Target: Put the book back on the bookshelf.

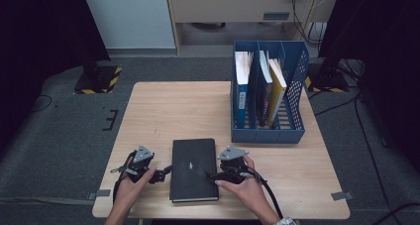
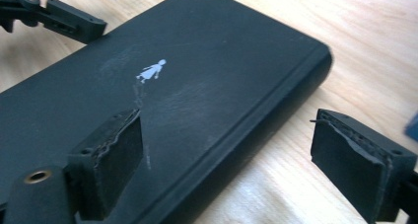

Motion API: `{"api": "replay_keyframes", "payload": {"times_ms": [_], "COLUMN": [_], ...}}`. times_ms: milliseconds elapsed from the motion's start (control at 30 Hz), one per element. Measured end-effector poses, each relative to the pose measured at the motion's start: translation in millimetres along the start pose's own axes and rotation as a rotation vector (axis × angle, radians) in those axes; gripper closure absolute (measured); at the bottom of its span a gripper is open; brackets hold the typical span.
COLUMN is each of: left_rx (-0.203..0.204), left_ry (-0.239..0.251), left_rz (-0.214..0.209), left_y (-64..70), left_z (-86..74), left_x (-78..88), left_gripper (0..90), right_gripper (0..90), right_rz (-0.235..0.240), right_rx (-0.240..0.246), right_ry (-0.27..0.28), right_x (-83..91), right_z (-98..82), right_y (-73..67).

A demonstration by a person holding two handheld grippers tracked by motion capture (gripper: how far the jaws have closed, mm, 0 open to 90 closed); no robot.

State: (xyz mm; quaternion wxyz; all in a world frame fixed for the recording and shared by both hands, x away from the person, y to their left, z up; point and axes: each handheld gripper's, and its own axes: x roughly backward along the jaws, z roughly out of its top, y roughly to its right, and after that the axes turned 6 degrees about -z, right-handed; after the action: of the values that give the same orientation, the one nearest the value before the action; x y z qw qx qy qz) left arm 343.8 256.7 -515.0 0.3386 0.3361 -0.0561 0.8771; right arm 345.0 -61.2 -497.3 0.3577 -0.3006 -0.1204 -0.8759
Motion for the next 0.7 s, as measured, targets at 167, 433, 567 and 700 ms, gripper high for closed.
{"api": "replay_keyframes", "payload": {"times_ms": [167, 433, 567, 700], "left_rx": [0.013, 0.025, 0.011, 0.004], "left_ry": [0.011, 0.046, 0.037, 0.029], "left_rz": [-0.003, -0.063, -0.075, -0.079], "left_y": [2.1, 8.7, 12.0, 13.5], "left_z": [0.4, 4.1, 5.4, 6.1], "left_x": [2.0, 2.6, -0.3, -2.4], "left_gripper": [9.0, 9.3, 9.2, 9.2], "right_gripper": [10.8, 9.7, 9.4, 9.2], "right_rz": [0.020, 0.035, 0.040, 0.041], "right_rx": [-0.008, 0.008, 0.000, -0.003], "right_ry": [-0.021, -0.045, -0.046, -0.040], "right_x": [-4.9, -10.1, -11.2, -11.9], "right_z": [-2.8, -5.6, -6.1, -6.8], "right_y": [-3.0, -8.8, -9.0, -9.2]}}
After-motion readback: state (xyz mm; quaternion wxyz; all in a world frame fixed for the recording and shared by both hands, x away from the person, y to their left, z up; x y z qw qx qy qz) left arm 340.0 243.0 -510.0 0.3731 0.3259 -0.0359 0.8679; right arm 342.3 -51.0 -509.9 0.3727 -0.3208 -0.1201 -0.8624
